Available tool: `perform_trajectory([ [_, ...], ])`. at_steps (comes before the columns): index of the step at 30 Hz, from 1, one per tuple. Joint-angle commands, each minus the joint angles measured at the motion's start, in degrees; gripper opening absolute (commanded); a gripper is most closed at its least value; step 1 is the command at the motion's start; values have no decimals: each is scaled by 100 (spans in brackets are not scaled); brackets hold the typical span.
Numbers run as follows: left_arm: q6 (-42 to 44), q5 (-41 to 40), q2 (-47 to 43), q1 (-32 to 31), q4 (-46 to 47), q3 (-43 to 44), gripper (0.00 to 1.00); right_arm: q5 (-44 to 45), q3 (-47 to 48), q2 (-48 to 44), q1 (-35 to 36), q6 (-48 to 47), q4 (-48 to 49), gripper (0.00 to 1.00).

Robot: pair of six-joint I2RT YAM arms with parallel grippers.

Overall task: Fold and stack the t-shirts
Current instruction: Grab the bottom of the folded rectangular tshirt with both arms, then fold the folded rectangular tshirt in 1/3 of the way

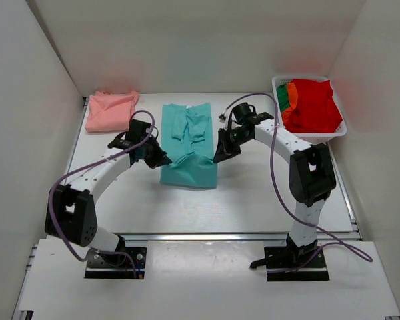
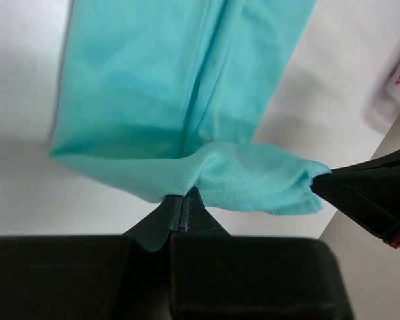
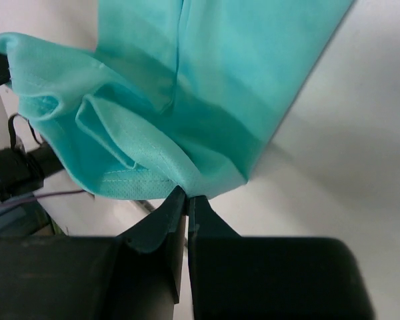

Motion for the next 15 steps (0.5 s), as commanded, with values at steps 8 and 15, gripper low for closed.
perform_trajectory([
  [8,-55,-193,1111,389,260,1057,1,-64,1878,1242,-327,72,-324,0],
  [15,-64,-272,1498,626,436,1251,2,-169,2468,1752,-467,221,-202,0],
])
